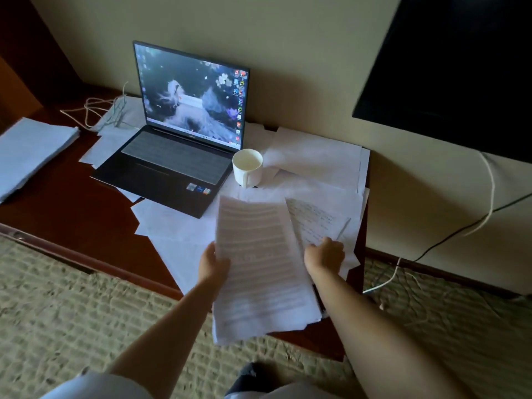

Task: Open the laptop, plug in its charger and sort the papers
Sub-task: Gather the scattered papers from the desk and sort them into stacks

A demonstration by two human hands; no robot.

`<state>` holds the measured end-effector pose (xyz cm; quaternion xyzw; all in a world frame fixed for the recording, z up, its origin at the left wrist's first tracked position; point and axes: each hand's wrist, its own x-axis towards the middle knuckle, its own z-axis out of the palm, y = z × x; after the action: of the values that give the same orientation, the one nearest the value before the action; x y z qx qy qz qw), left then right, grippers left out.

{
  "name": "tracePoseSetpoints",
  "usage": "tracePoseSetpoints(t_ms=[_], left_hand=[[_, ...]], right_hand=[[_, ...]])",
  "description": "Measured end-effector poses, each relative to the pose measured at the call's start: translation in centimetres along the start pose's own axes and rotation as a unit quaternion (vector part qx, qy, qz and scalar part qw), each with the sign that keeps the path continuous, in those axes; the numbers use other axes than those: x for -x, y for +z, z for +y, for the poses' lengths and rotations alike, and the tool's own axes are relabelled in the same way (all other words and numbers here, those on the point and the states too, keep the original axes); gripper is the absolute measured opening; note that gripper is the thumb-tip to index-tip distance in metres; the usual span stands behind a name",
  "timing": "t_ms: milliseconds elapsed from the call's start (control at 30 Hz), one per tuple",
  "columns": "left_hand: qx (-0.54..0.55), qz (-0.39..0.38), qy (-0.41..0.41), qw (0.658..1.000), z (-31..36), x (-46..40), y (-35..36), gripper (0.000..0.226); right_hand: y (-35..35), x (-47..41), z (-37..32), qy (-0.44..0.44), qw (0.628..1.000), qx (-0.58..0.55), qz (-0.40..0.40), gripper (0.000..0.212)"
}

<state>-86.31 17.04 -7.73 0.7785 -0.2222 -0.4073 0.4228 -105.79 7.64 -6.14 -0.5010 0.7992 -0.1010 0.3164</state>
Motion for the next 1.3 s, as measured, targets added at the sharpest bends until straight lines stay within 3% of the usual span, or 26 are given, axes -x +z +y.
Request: tracePoseSetpoints(t_ms=[100, 267, 400, 467, 567, 633, 733, 833, 867, 933, 1000, 1067, 1133, 1200, 1300], left_hand=[[-0.059, 0.056, 0.035, 0.996, 0.3, -0.3, -1.0, 0.037], [-0.059, 0.062, -0.001, 0.996, -1.1, -0.7, -2.9, 0.04], [-0.022, 0.073, -0.022, 0.997, -1.2, 0.8, -2.8, 0.037], [0.01, 0.082, -0.04, 0.996, -1.3, 1.9, -2.5, 0.036], [0.043, 0.077, -0.058, 0.994, -1.7, 4.0, -2.7, 0.042], [0.05, 0.077, -0.07, 0.993, -2.3, 5.4, -3.0, 0.049], [0.07, 0.078, -0.082, 0.991, -3.3, 7.1, -3.3, 0.052], [0.073, 0.086, -0.088, 0.99, -3.9, 8.4, -3.3, 0.045], [0.065, 0.095, -0.089, 0.989, -4.0, 9.0, -3.4, 0.042], [0.047, 0.127, -0.091, 0.987, -4.3, 10.1, -4.1, 0.046], [0.034, 0.157, -0.097, 0.982, -4.7, 10.9, -4.9, 0.056], [0.045, 0.182, -0.1, 0.977, -4.9, 11.3, -5.4, 0.062], [0.057, 0.18, -0.105, 0.976, -4.6, 11.6, -5.0, 0.055], [0.081, 0.153, -0.102, 0.98, -4.1, 11.6, -3.6, 0.043], [0.156, 0.093, -0.09, 0.979, -3.3, 12.1, -1.7, 0.037]], right_hand=[[0.3, -0.1, -0.6, 0.116, 0.993, -0.029, 0.004, 0.046], [1.0, -1.0, -1.6, 0.152, 0.984, -0.088, 0.0, 0.061], [1.4, -1.2, -1.8, 0.153, 0.972, -0.176, 0.019, 0.047], [0.9, -0.8, -1.2, 0.104, 0.976, -0.186, 0.055, 0.033], [-1.2, -0.5, 0.5, 0.05, 0.957, -0.255, 0.129, 0.032], [-2.8, -0.8, 1.8, 0.081, 0.935, -0.319, 0.131, 0.033], [-3.8, -1.0, 3.8, 0.155, 0.899, -0.407, 0.039, 0.032], [-4.1, -0.6, 5.5, 0.24, 0.857, -0.448, -0.079, 0.011], [-4.0, -0.2, 6.0, 0.226, 0.835, -0.491, -0.104, 0.016], [-4.5, 0.9, 6.8, 0.142, 0.892, -0.412, -0.117, 0.015], [-4.6, 1.2, 7.9, 0.129, 0.901, -0.394, -0.123, 0.01], [-4.2, 0.8, 8.0, 0.139, 0.88, -0.43, -0.144, 0.013], [-4.1, 1.6, 7.7, 0.169, 0.838, -0.487, -0.18, 0.019], [-4.1, 3.2, 7.3, 0.14, 0.839, -0.467, -0.243, 0.025], [-4.0, 5.8, 6.7, 0.048, 0.876, -0.335, -0.344, 0.015]])
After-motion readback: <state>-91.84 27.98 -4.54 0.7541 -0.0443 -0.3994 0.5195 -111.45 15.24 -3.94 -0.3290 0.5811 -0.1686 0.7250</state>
